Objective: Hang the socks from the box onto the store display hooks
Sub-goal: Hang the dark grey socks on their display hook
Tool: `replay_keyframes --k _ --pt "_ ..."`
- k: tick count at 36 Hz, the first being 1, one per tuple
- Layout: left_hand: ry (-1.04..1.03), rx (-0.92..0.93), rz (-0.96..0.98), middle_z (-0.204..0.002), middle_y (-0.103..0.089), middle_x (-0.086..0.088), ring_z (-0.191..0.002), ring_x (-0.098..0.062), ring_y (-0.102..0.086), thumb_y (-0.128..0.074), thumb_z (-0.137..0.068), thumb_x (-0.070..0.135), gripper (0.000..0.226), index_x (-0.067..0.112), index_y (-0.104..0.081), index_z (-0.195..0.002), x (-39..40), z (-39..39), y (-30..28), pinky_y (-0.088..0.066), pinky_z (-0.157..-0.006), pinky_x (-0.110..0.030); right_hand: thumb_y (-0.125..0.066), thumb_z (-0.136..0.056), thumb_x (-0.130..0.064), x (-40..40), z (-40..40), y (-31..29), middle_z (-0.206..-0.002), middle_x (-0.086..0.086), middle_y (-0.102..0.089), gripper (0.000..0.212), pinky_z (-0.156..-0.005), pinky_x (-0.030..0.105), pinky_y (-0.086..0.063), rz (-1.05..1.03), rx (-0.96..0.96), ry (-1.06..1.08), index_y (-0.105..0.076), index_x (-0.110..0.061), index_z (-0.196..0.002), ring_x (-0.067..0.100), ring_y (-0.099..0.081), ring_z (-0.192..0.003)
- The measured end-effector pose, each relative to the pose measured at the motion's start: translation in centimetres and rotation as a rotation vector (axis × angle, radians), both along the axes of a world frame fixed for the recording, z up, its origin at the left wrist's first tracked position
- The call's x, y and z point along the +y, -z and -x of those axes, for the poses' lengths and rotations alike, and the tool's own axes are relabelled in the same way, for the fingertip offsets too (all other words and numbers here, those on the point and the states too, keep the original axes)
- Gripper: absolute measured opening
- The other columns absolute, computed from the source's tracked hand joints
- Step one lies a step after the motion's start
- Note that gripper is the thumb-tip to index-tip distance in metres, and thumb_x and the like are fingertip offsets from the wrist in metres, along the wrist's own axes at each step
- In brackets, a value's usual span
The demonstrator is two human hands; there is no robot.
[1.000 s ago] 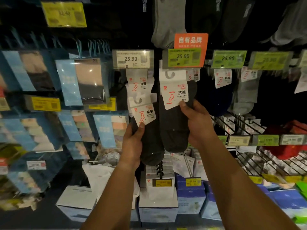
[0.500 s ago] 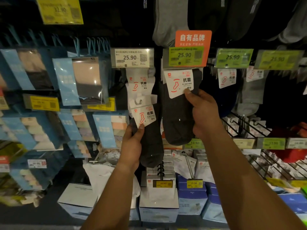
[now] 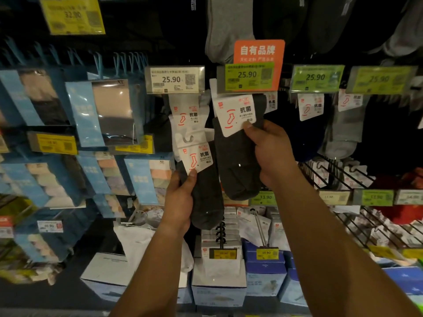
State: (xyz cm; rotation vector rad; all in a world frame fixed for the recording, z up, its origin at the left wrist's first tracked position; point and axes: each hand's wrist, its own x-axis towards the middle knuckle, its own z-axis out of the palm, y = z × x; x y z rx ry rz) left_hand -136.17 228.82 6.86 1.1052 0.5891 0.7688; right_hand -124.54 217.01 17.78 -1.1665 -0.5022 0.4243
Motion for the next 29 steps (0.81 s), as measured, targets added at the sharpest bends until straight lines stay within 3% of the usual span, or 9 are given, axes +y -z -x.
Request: replay_keyframes --k 7,12,17,20,23,29 --pt "-0.003 -0.014 0.0 -0.119 -0.074 0.002 -0.111 -0.017 -0.07 -0.058 -0.101 0.025 0.033 0.023 -0.059 -0.135 -0.2 -0.1 -0.2 -0.058 -0.093 -0.039 -0.059 -0.098 -0.013 -0.7 -0.4 0.4 -0.101 -0.002 -0.075 0.014 -0.09 0.041 -0.057 0.037 -0.01 0.059 -0.069 -0.023 -0.1 0.018 -0.072 -0.097" --pt "-0.013 -0.02 -0.002 -0.119 -0.074 0.003 -0.11 -0.016 -0.07 -0.059 -0.101 0.025 0.029 0.026 -0.061 -0.129 -0.2 0.1 -0.2 -0.059 -0.087 -0.034 -0.059 -0.097 -0.012 -1.2 -0.4 0.2 -0.095 -0.001 -0.077 0.014 -0.081 0.037 -0.06 0.0 0.042 0.06 -0.07 -0.018 -0.103 0.017 -0.074 -0.091" --pt "-0.008 -0.035 -0.006 -0.116 -0.075 0.003 -0.107 -0.014 -0.071 -0.058 -0.101 0.021 0.022 0.028 -0.063 -0.121 -0.2 0.1 -0.2 -0.058 -0.083 -0.031 -0.059 -0.097 -0.014 -0.1 -1.2 0.0 -0.108 0.006 -0.075 0.017 -0.088 0.042 -0.057 0.056 0.058 0.044 -0.069 -0.015 -0.111 0.024 -0.071 -0.101" --pt "-0.02 -0.028 -0.01 -0.116 -0.075 0.003 -0.107 -0.014 -0.071 -0.058 -0.101 0.021 0.023 0.026 -0.062 -0.123 -0.2 0.1 -0.2 -0.059 -0.08 -0.029 -0.059 -0.097 -0.014 1.6 -2.8 -0.5 -0.107 0.006 -0.073 0.013 -0.089 0.042 -0.057 0.138 0.073 0.086 -0.068 -0.016 -0.107 0.024 -0.069 -0.102" --pt "-0.023 -0.01 -0.02 -0.12 -0.073 0.003 -0.11 -0.017 -0.07 -0.058 -0.101 0.023 0.024 0.028 -0.062 -0.124 -0.2 0.1 -0.2 -0.059 -0.088 -0.036 -0.06 -0.097 -0.016 3.4 -4.7 -0.4 -0.117 0.011 -0.068 0.017 -0.099 0.047 -0.051 0.229 0.048 0.132 -0.065 -0.012 -0.113 0.027 -0.064 -0.108" --pt "-0.038 0.01 -0.026 -0.122 -0.073 0.002 -0.114 -0.02 -0.068 -0.058 -0.102 0.023 0.027 0.026 -0.062 -0.128 -0.1 0.5 0.0 -0.056 -0.098 -0.045 -0.055 -0.101 -0.018 5.0 -6.0 -0.1 -0.131 0.013 -0.059 0.034 -0.099 0.037 -0.047 0.326 0.005 0.155 -0.056 -0.004 -0.131 0.029 -0.055 -0.12"
